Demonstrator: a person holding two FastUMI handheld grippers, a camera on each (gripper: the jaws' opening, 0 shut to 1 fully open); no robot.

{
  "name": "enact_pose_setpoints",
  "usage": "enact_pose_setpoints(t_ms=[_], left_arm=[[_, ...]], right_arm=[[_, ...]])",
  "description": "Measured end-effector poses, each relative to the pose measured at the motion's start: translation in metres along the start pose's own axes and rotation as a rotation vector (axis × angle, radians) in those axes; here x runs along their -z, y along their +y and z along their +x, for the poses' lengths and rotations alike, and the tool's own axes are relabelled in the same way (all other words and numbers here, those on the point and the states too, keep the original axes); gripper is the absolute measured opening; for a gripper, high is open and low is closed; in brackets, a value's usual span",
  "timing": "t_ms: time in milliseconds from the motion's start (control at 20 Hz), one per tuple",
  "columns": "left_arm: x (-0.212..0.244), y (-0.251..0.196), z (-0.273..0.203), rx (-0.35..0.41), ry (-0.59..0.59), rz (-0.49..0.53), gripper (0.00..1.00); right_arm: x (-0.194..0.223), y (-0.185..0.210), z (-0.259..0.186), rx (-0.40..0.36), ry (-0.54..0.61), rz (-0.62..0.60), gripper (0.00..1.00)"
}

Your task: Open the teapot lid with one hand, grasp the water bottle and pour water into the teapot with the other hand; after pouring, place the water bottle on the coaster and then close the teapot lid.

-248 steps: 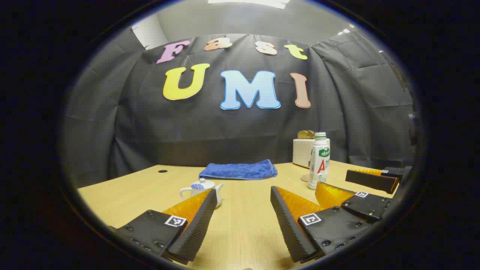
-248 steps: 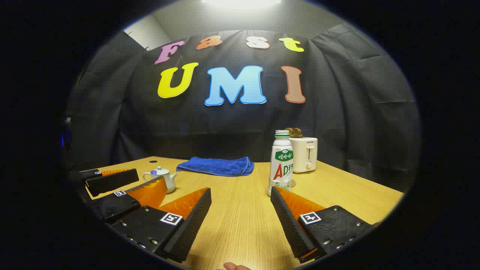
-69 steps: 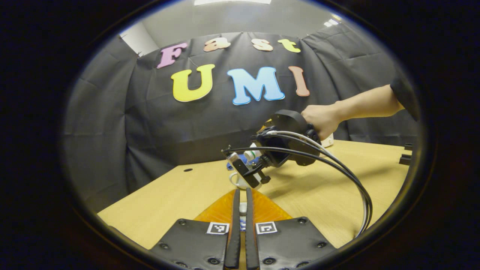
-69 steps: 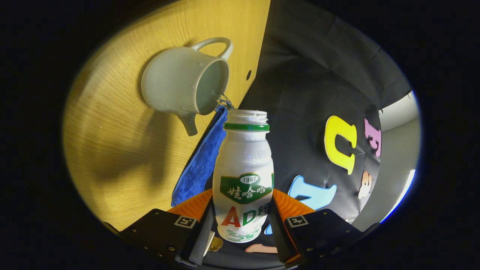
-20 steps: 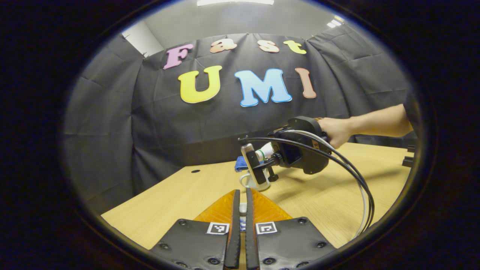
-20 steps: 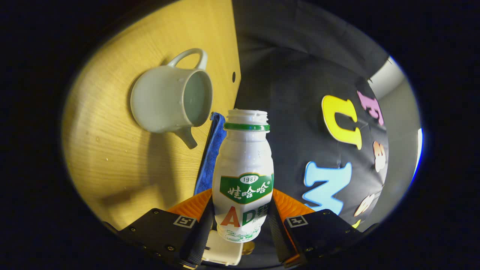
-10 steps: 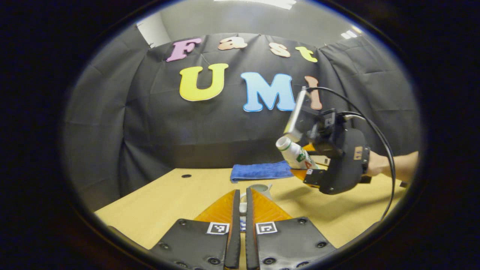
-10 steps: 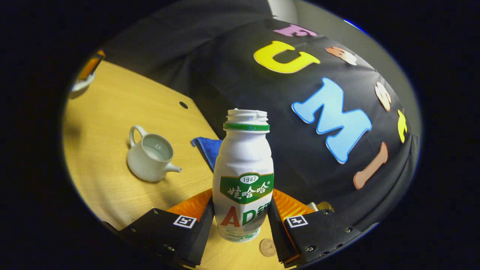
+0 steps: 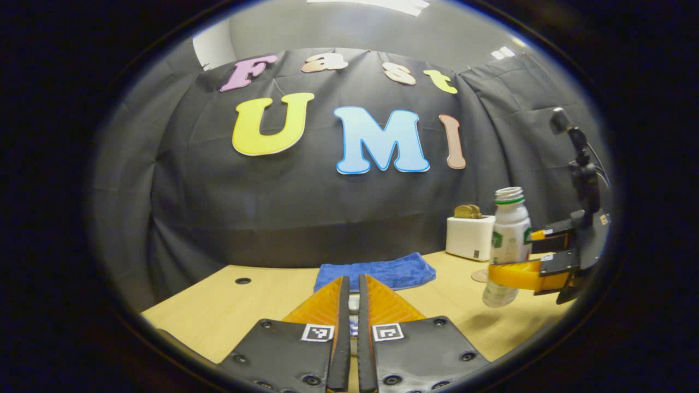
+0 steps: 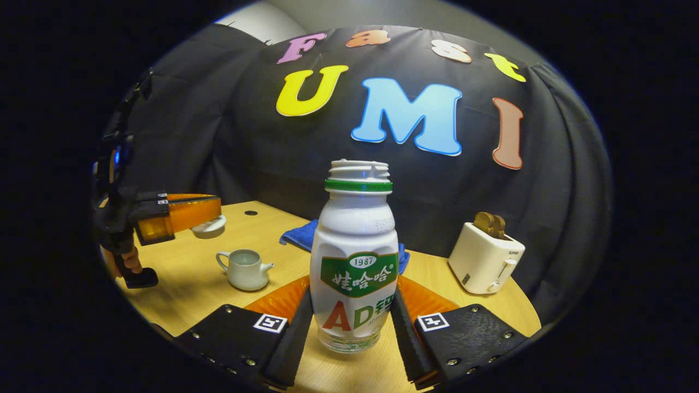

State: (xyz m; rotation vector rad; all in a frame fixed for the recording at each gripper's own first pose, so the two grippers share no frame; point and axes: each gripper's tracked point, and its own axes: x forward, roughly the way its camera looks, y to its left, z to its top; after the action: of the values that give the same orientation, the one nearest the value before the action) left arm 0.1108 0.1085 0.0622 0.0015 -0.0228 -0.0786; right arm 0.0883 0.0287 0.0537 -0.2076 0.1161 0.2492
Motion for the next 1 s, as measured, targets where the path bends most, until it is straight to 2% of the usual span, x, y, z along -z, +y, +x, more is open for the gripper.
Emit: enact_pose_setpoints(t_ms=[250,350,400,500,550,800,900,950,1000], left_arm=[[0.015,-0.003,0.031,-0.012,0.034,-0.013,0.16],[0.035,-0.005,0.037,-0.018,0.070,-0.011,0.16],[0.041,-0.002,0.041,-0.032,0.086,-0.008,0.12],[0.054,0.006,0.046,-0.055,0.103,-0.019,0.12],[0.060,0.008,0.048,-0.059,0.112,-0.028,0.16],[0.082,0.002,0.054,-0.041,0.164,-0.048,0.16],[0.083,0.003,0.053,-0.040,0.158,-0.050,0.12],[0.085,0.004,0.054,-0.039,0.160,-0.052,0.16],[0.086,0.004,0.052,-0.040,0.167,-0.056,0.12]], right_arm=[[-0.005,-0.034,-0.025,0.080,-0.046,0.033,0.72],[-0.002,-0.039,-0.023,0.079,-0.041,0.058,0.72],[0.001,-0.041,-0.023,0.079,-0.037,0.065,0.72],[0.004,-0.043,-0.025,0.081,-0.032,0.068,0.72],[0.005,-0.045,-0.024,0.086,-0.032,0.066,0.72],[0.012,-0.053,-0.026,0.103,-0.016,0.060,0.72],[0.013,-0.053,-0.025,0.103,-0.012,0.054,0.72],[0.014,-0.053,-0.023,0.102,-0.007,0.054,0.72],[0.016,-0.053,-0.021,0.103,-0.003,0.058,0.72]])
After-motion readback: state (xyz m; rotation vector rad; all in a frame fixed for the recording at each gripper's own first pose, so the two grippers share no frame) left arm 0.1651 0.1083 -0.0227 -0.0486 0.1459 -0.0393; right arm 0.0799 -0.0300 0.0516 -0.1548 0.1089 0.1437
